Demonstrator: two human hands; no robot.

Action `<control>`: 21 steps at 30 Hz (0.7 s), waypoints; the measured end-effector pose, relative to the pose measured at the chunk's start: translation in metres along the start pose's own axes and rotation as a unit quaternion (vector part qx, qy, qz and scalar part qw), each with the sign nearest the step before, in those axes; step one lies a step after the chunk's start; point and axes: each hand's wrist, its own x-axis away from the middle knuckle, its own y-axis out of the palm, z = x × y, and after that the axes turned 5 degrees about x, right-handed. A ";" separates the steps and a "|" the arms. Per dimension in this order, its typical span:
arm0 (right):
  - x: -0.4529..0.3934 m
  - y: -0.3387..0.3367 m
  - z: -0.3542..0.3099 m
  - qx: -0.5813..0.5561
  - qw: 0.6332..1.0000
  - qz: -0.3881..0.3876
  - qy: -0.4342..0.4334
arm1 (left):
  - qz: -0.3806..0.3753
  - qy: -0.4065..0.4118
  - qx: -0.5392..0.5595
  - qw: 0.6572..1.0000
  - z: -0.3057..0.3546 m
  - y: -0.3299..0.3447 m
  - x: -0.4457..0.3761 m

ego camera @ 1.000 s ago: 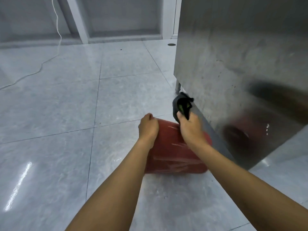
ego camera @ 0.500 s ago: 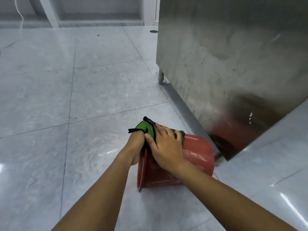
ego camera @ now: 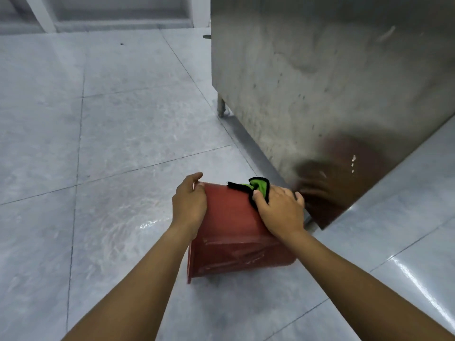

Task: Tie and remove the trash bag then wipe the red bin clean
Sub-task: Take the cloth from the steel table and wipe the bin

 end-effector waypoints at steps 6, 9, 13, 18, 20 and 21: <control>0.027 0.002 -0.038 -0.046 0.998 0.030 -0.043 | 0.062 -0.071 -0.026 0.995 0.001 -0.025 -0.022; 0.057 0.004 -0.092 -0.085 0.982 0.026 -0.164 | 0.076 -0.172 0.024 0.982 0.000 -0.036 -0.035; 0.088 0.012 -0.141 -0.131 0.951 0.007 -0.279 | 0.078 -0.237 0.015 0.968 -0.006 -0.068 -0.049; 0.067 0.014 -0.091 -0.061 0.947 0.021 -0.315 | 0.067 -0.244 -0.053 0.966 -0.014 -0.090 -0.051; 0.053 0.012 -0.065 -0.051 0.971 0.023 -0.230 | 0.075 -0.249 -0.079 0.962 -0.016 -0.090 -0.054; 0.047 0.011 -0.054 -0.054 0.981 0.023 -0.186 | 0.078 -0.253 -0.090 0.960 -0.015 -0.090 -0.055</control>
